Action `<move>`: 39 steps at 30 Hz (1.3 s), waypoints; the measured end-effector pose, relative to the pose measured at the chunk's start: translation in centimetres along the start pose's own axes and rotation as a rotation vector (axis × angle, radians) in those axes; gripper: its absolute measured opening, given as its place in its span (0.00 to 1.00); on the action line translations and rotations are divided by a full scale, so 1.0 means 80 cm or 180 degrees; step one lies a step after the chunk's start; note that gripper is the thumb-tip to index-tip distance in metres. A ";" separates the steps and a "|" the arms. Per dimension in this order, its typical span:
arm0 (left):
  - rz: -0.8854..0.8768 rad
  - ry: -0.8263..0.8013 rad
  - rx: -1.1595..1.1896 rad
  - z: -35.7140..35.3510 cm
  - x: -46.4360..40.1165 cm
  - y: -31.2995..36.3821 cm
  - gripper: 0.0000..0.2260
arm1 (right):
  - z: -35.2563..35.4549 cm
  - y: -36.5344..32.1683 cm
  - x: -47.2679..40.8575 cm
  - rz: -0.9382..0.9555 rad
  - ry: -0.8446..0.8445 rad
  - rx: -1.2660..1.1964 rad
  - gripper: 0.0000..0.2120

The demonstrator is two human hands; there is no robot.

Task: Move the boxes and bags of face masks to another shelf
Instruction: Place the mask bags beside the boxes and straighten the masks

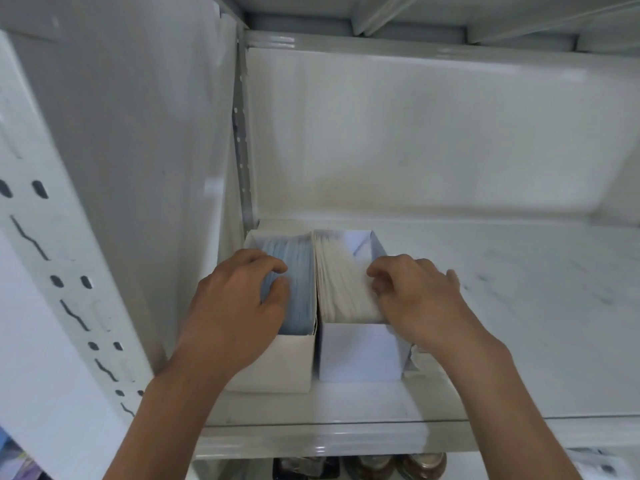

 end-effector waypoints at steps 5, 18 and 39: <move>-0.0011 -0.0010 0.0005 0.000 0.000 -0.001 0.11 | 0.004 -0.023 0.000 0.0111 -0.0047 0.0727 0.12; 0.0020 0.0025 0.0072 -0.001 -0.001 -0.003 0.11 | -0.012 -0.030 -0.009 0.0115 -0.0467 0.1321 0.18; 0.0013 0.0065 0.0123 -0.001 -0.001 -0.006 0.07 | 0.022 -0.007 -0.001 0.0231 0.0578 -0.0234 0.20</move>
Point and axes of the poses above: each hand's wrist, its own x-axis away from the middle knuckle, its own z-axis out of the back of the hand, y = z × x, the point moved 10 cm from there along -x, towards the middle knuckle, and after that the axes turned 3 degrees about y, right-handed, at the moved point
